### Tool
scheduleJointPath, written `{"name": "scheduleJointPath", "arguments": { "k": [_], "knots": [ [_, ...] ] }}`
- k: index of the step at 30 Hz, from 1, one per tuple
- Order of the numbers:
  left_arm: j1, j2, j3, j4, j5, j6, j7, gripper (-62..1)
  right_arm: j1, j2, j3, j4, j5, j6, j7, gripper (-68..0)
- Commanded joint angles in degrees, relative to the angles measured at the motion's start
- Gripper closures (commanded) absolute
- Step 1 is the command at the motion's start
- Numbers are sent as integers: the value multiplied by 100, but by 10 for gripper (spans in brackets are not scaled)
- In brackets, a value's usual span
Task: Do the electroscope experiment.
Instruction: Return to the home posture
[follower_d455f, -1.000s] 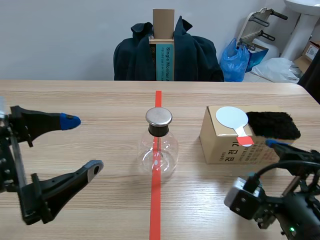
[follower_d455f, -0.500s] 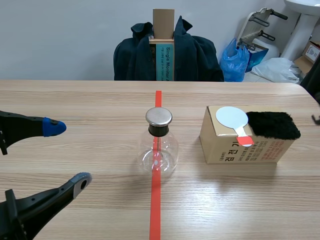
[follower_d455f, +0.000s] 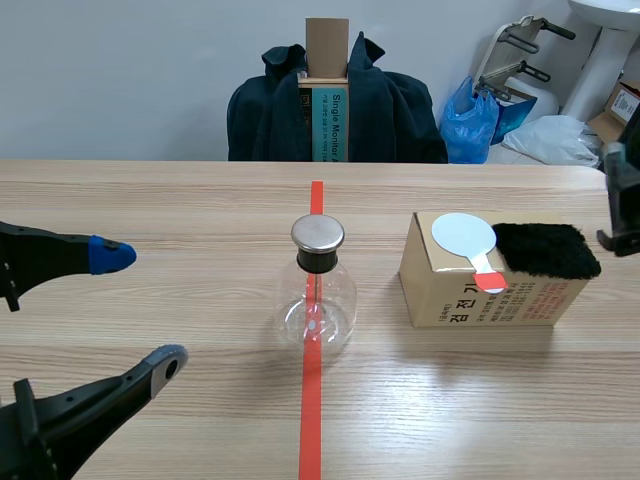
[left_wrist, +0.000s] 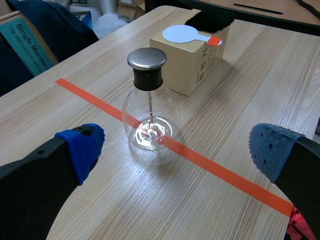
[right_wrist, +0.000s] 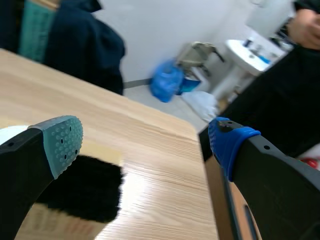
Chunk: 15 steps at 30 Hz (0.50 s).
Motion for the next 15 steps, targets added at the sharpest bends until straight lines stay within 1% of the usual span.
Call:
{"name": "scheduleJointPath", "arguments": {
  "k": [1, 4, 8, 9, 12, 15],
  "knots": [
    [-66, 59, 24, 15, -44, 4, -90, -623, 66, 63, 188, 7, -35, 160, 33, -522],
    [-79, 120, 24, 15, -42, 9, -83, -623, 66, 61, 254, 7, 13, 520, -17, -586],
    [-79, 122, 24, 15, -42, 9, -85, -623, 66, 63, 348, 7, 168, 811, -20, -664],
    [-79, 122, 24, 15, -42, 9, -85, -623, 66, 61, 367, 7, 188, 866, -20, -672],
    [-79, 122, 24, 15, -42, 9, -85, -623, 66, 63, 428, 7, 177, 1211, -24, -672],
    [-111, 122, 24, 15, -39, 9, -85, -623, 66, 63, 527, 7, 129, 1753, -66, -672]
  ]
}}
